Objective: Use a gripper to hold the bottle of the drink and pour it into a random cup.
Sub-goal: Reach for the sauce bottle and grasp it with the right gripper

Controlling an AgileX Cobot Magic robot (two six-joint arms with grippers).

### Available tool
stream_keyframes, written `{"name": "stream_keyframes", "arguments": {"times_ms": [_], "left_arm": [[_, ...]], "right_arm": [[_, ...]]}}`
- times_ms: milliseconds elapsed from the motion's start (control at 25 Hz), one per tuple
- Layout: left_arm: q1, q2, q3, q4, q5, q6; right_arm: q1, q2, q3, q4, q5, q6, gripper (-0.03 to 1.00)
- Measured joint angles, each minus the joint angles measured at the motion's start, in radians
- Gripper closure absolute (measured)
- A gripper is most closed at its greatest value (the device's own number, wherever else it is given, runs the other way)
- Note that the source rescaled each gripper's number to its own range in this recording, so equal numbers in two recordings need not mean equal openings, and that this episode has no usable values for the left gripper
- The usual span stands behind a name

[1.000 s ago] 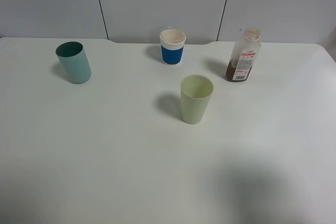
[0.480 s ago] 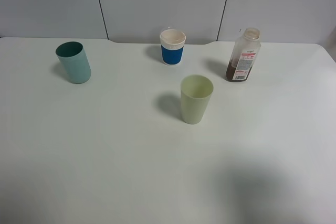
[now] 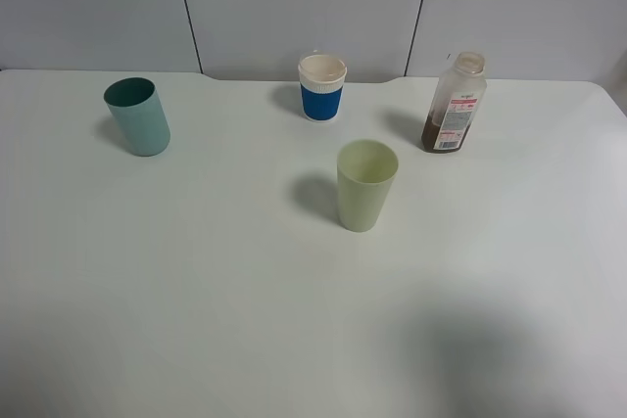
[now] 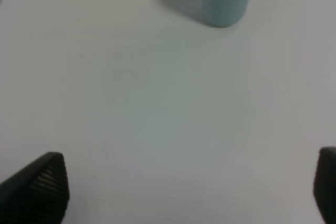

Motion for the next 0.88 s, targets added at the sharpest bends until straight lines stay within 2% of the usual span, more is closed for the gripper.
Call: {"name": "stream_keyframes", "arguments": {"times_ms": [880], "left_arm": [[0.000,0.000,0.000,0.000,0.000,0.000]], "right_arm": [[0.000,0.000,0.000,0.000,0.000,0.000,0.55]]}}
